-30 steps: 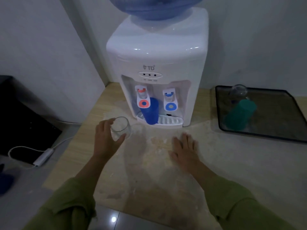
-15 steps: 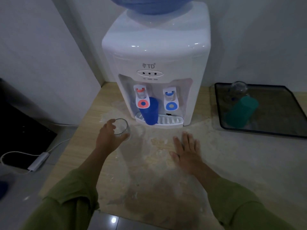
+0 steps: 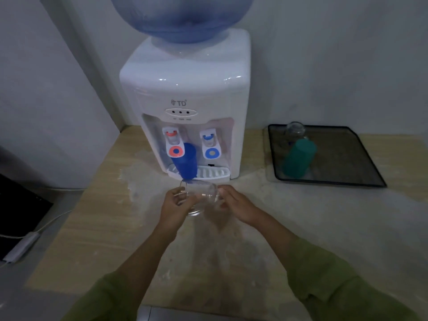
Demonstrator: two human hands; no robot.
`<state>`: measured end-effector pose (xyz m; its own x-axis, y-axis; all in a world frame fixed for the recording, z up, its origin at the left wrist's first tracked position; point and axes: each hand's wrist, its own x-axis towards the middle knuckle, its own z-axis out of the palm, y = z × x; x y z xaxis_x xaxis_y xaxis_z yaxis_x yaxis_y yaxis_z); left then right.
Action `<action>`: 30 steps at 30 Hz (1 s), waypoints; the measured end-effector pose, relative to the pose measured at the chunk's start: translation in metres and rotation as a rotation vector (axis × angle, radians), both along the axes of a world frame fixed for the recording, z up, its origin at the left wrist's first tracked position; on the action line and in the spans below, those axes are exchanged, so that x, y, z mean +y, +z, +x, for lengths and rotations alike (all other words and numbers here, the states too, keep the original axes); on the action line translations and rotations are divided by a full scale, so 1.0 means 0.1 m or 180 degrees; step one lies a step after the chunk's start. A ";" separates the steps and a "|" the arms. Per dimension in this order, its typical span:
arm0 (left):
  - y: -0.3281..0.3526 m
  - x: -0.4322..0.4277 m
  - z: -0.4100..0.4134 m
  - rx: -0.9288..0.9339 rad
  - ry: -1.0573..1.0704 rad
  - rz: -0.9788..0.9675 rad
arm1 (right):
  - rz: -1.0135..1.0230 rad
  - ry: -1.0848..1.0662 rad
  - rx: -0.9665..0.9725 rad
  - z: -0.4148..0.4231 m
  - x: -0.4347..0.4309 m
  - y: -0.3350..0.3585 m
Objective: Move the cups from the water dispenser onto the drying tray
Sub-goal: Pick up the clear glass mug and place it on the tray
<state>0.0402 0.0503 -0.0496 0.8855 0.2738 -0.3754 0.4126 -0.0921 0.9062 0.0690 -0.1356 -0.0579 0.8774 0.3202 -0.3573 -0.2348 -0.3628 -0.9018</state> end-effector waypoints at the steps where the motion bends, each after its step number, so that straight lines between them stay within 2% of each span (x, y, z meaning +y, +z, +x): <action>1: -0.01 -0.06 0.03 0.0041 -0.0070 -0.0140 | 0.0177 -0.0165 0.0092 -0.03 -0.02 0.05; 7: 0.02 -0.40 0.12 -0.0065 -0.0954 -0.0403 | 0.0862 -0.0678 0.0275 -0.11 -0.34 0.21; 10: 0.06 -0.59 0.18 0.0070 -0.1332 -0.0329 | 0.0843 -0.0776 0.0232 -0.13 -0.62 0.25; 14: 0.29 -0.92 0.24 0.0064 -0.1929 0.0406 | 0.0538 -0.0949 0.0137 -0.15 -1.01 0.32; 21: 0.51 -1.73 0.50 -0.0517 -0.3178 0.1530 | -0.0114 -0.0766 -0.0353 -0.09 -1.75 0.54; 23: 0.51 -2.01 0.55 -0.0557 -0.3349 0.1704 | -0.0375 -0.0719 -0.0482 -0.06 -1.99 0.58; 26: 0.45 -2.39 0.62 -0.0565 -0.3284 0.1624 | -0.0668 -0.0559 -0.0567 0.00 -2.34 0.65; 28: 0.39 -2.65 0.66 -0.0496 -0.3170 0.1476 | -0.0658 -0.0561 -0.0496 0.07 -2.58 0.68; 30: 0.32 -2.87 0.71 -0.0384 -0.3015 0.1340 | -0.0550 -0.0886 -0.0458 0.18 -2.82 0.66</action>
